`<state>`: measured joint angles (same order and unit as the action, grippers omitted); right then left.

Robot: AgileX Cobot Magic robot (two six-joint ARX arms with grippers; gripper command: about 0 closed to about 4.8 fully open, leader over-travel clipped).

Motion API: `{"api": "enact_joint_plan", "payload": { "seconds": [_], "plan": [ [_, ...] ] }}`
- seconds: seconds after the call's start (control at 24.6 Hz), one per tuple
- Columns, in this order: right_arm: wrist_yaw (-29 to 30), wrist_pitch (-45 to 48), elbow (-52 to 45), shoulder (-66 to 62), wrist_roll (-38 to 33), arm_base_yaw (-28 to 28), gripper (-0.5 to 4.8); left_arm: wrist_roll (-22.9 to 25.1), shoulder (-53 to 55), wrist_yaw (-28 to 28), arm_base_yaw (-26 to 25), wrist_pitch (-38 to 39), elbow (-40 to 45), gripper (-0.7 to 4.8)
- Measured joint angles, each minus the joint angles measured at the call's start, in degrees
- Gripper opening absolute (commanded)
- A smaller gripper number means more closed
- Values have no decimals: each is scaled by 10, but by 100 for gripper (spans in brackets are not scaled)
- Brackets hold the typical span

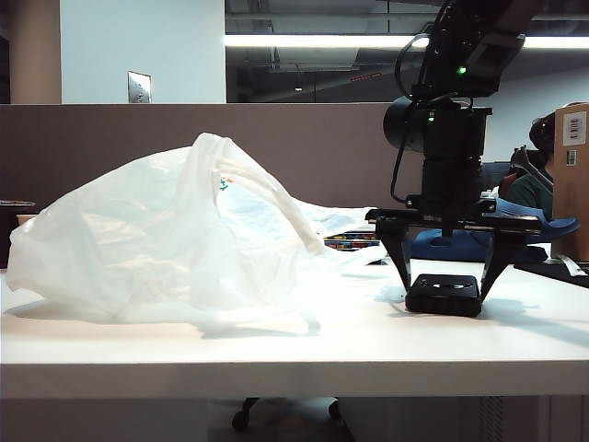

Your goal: Put the power bank into the bag.

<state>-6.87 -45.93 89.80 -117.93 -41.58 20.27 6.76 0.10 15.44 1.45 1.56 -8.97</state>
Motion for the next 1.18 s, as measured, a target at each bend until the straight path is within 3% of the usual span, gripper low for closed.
{"api": "enact_joint_plan", "payload": {
  "seconds": [0.08, 0.28, 0.41, 1.18],
  "plan": [
    [0, -2, 0, 0, 0, 0, 355, 0, 0, 0, 0, 0, 0, -6],
    [0, -2, 0, 1, 1, 0, 354, 0, 0, 0, 0, 0, 0, -6],
    [-5, -2, 0, 1, 3, 0, 276, 0, 0, 0, 0, 0, 0, -6],
    [-6, -2, 0, 5, 25, 0, 259, 0, 0, 2, 0, -7, 0, -5]
  ]
}}
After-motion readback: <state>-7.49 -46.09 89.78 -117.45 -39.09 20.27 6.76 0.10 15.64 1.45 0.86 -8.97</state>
